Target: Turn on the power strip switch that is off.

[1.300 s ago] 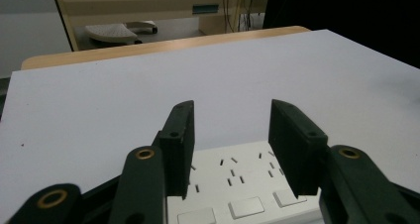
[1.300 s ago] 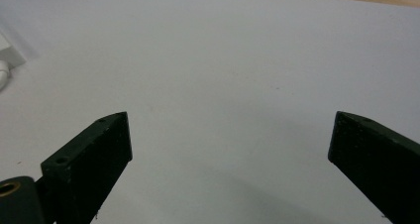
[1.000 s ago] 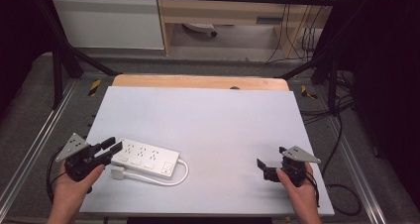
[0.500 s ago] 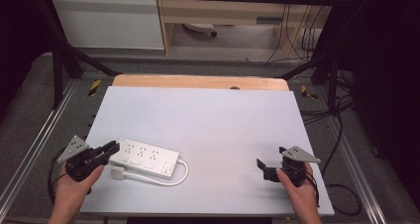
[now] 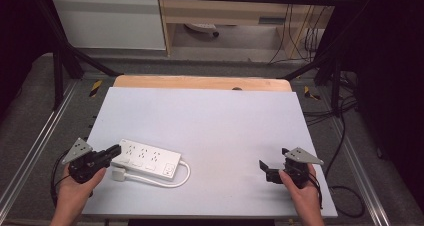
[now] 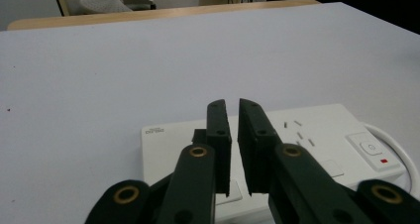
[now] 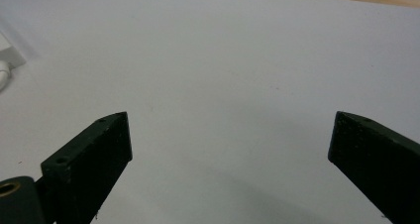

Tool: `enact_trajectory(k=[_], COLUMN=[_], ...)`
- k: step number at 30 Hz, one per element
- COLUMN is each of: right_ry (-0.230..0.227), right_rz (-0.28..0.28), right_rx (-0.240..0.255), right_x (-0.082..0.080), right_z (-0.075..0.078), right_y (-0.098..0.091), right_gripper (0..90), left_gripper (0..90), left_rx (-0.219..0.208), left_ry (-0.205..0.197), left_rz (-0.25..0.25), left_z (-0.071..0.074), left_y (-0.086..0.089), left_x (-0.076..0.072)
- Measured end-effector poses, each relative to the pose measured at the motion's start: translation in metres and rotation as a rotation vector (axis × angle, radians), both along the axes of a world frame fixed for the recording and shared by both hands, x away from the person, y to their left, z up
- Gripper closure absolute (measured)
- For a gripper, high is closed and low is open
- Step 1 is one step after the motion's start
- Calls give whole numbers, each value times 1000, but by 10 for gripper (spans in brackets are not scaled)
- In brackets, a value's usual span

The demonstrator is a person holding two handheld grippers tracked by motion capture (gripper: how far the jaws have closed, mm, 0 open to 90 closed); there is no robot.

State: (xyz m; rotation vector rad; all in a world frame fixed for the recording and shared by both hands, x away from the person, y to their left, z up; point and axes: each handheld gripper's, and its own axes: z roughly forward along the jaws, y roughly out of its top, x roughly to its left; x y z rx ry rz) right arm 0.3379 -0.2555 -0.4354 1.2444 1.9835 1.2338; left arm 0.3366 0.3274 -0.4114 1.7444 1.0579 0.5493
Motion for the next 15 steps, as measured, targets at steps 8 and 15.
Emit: enact_trajectory(k=[8, 15], right_ry=[-3, -4], right_rz=[1, 2], right_rx=[0, -1], right_x=[0, 0], right_z=[0, 0], right_y=[0, 0], right_gripper=[36, 36], left_gripper=[873, 889], left_rx=[5, 17], left_ry=[19, 39], left_rz=[-17, -30], left_z=[-5, -9], left_y=[-2, -5], left_x=[2, 4])
